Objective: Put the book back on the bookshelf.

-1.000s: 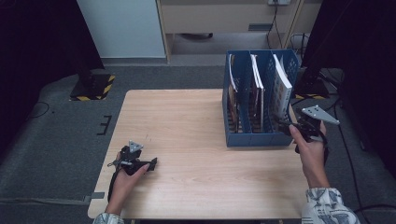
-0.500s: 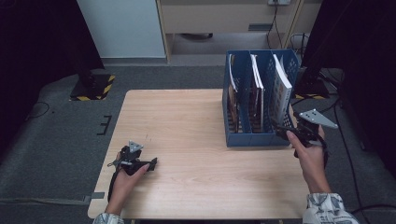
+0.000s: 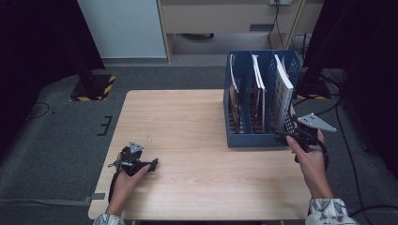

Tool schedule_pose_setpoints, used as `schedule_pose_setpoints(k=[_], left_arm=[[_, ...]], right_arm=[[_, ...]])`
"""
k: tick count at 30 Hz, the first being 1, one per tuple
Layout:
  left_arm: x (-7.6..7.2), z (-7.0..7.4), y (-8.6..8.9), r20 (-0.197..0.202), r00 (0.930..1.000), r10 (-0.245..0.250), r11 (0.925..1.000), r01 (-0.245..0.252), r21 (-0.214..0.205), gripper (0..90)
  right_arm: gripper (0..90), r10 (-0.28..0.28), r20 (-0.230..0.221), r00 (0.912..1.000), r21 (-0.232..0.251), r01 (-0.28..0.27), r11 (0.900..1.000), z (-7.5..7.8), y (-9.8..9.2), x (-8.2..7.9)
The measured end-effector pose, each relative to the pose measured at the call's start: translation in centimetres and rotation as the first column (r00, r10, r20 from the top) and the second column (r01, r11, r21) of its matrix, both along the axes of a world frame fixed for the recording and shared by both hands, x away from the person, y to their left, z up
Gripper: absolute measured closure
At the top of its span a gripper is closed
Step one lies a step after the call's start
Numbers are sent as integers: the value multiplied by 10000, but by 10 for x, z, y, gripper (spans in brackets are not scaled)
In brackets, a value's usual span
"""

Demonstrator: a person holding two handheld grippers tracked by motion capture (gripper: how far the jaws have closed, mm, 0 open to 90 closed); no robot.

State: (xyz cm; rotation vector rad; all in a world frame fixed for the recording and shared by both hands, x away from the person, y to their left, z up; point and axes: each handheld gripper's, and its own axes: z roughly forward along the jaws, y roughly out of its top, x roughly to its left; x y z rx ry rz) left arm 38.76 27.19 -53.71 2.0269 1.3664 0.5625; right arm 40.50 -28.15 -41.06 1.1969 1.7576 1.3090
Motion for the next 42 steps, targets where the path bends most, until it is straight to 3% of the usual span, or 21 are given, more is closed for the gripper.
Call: schedule_pose_setpoints(k=[19, 35, 42], left_arm=[[0, 0, 0, -2, 10000, -2, 10000, 2, -2, 0], [0, 0, 0, 0, 10000, -1, 10000, 1, -6, 0], [0, 0, 0, -3, 10000, -3, 10000, 3, -5, 0]], right_arm=[[56, 933, -523, 9943, -309, -950, 9950, -12, 20, -12], [56, 1709, -953, 9807, -368, -1751, 9839, -23, 39, -19], [56, 2180, -1271, 9676, -317, -2236, 9742, -33, 50, -22]])
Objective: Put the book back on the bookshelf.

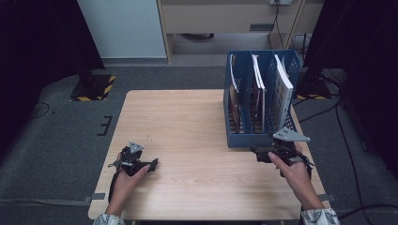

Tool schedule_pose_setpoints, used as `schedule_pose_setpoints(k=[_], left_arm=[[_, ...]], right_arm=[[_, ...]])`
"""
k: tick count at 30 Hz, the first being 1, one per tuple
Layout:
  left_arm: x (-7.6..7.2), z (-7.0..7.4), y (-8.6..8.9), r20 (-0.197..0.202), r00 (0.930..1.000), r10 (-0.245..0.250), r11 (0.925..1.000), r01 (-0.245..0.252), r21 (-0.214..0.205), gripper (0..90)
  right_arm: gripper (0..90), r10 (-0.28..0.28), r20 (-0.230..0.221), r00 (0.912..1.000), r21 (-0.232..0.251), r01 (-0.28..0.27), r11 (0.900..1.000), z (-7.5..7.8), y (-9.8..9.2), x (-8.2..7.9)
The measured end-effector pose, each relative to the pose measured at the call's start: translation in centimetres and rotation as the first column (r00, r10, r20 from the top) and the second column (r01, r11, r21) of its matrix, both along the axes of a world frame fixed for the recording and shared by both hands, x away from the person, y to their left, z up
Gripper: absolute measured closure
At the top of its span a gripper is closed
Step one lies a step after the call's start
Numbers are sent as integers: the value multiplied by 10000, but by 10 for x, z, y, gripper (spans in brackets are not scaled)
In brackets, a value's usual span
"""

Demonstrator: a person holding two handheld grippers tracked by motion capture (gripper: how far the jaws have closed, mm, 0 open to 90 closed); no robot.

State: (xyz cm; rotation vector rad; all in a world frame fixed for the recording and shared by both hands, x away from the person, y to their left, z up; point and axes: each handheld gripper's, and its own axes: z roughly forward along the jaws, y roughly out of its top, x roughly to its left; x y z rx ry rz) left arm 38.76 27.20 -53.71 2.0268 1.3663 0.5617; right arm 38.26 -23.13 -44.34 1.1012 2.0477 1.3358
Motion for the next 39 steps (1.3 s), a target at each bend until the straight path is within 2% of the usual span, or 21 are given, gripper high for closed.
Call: schedule_pose_setpoints(k=[4, 14, 25, 39], left_arm=[[0, 0, 0, 0, 10000, 0, 10000, 0, 1, 0], [0, 0, 0, -2, 10000, -3, 10000, 3, -7, 0], [0, 0, 0, -2, 10000, 7, 10000, -7, -10, 0], [0, 0, 0, -7, 10000, 32, 10000, -32, -9, 0]], right_arm=[[59, 365, -105, 9993, -132, -367, 9992, -5, 8, -2], [58, 767, -399, 9963, -181, -775, 9968, -13, 20, -3], [58, 1315, -795, 9881, -395, -1349, 9901, -26, 42, -1], [59, 1647, -1053, 9807, -511, -1707, 9840, -35, 67, 2]])
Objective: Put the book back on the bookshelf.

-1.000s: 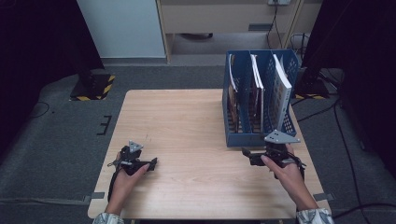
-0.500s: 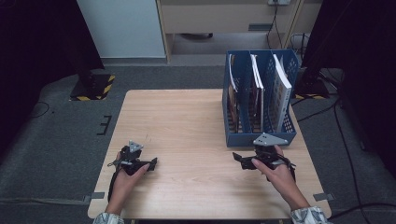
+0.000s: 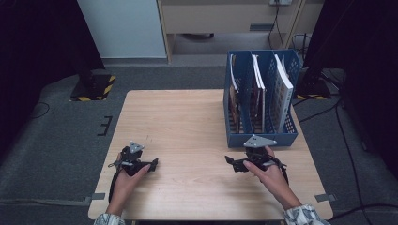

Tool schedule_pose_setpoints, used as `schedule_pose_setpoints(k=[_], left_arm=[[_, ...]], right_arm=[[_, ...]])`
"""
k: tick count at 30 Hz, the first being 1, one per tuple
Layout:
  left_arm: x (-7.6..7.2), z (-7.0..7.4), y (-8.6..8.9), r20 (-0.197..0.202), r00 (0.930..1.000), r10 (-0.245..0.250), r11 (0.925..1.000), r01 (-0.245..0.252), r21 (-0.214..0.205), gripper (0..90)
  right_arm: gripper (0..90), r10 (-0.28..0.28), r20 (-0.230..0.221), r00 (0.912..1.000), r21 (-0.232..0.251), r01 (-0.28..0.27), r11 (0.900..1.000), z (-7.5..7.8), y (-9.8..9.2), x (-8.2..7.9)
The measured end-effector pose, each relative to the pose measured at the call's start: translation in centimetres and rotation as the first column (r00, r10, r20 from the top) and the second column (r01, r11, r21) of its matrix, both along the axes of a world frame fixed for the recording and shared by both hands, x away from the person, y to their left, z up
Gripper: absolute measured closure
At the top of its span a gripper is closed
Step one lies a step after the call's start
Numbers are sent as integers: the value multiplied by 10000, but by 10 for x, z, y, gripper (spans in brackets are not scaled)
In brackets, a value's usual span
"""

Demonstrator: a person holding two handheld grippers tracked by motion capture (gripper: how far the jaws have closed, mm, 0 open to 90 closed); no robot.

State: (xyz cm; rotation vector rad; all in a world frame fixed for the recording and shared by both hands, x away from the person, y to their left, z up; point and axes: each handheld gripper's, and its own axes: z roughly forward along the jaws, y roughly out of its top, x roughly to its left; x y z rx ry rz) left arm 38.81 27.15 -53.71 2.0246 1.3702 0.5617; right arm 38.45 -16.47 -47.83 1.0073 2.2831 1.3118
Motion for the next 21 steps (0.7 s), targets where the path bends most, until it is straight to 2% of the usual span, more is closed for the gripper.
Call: schedule_pose_setpoints(k=[13, 21], left_arm=[[-1, 0, -1, 14, 10000, -35, 10000, 35, 17, 0], [-1, 0, -1, 5, 10000, -62, 10000, 62, 9, 0]], right_arm=[[60, 237, -82, 9997, -82, -238, 9997, -6, 21, 5], [63, 600, -646, 9961, -430, -628, 9971, -18, 41, 8]])
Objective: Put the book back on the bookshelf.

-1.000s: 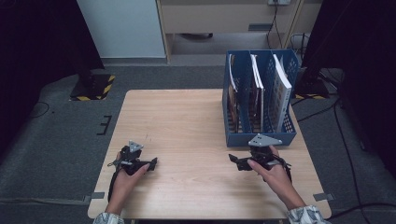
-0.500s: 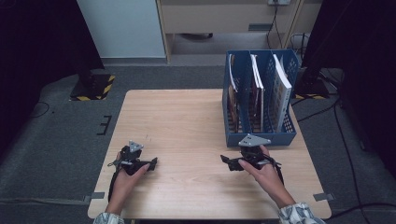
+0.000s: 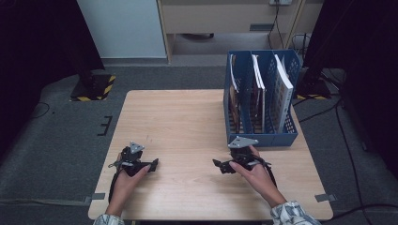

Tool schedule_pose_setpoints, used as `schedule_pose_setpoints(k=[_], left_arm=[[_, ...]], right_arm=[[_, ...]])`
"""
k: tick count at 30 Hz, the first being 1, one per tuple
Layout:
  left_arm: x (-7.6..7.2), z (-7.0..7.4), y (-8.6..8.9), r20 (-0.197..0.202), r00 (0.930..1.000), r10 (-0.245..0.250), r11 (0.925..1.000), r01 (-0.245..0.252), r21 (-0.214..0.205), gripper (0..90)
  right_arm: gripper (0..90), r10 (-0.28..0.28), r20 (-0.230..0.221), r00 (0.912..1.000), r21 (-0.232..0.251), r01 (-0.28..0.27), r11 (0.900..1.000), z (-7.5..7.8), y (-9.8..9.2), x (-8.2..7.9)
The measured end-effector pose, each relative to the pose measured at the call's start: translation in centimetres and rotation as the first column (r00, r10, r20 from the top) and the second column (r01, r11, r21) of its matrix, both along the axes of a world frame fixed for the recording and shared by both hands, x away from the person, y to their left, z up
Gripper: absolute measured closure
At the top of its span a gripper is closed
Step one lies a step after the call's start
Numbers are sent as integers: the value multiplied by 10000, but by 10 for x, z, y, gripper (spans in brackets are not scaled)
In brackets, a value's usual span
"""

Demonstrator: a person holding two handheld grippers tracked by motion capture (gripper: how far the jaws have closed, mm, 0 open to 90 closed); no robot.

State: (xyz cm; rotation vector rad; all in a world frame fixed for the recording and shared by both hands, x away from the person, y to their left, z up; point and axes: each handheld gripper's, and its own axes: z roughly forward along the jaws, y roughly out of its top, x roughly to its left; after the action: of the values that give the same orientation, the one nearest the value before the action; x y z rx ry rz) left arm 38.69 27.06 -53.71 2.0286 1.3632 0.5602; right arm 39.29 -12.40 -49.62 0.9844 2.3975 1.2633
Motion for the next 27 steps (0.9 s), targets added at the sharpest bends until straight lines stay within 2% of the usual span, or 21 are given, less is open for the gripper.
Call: schedule_pose_setpoints(k=[3, 5, 8, 13, 19, 23, 27], left_arm=[[0, 0, 0, -2, 10000, -2, 10000, 2, 0, 0], [0, 0, 0, -1, 10000, -2, 10000, 2, 2, 0], [0, 0, 0, -2, 10000, -3, 10000, 3, -2, 0], [0, 0, 0, -3, 10000, -5, 10000, 5, 0, 0], [0, 0, 0, -2, 10000, -12, 10000, 12, -2, 0], [0, 0, 0, -3, 10000, -18, 10000, 18, -1, 0], [0, 0, 0, -2, 10000, -18, 10000, 18, 0, 0]], right_arm=[[64, 121, -138, 9998, -155, -123, 9998, -4, 4, 1], [65, 247, -383, 9990, -401, -262, 9988, -10, 9, 3], [66, 348, -603, 9976, -444, -375, 9983, -13, 13, 4], [68, 408, -686, 9968, -529, -445, 9976, -17, 17, 6], [72, 87, -845, 9964, -380, -120, 9992, -22, 19, 14], [72, 32, -934, 9956, -500, -79, 9987, -24, 19, 15], [72, -123, -1050, 9944, -840, 34, 9965, -30, 21, 15]])
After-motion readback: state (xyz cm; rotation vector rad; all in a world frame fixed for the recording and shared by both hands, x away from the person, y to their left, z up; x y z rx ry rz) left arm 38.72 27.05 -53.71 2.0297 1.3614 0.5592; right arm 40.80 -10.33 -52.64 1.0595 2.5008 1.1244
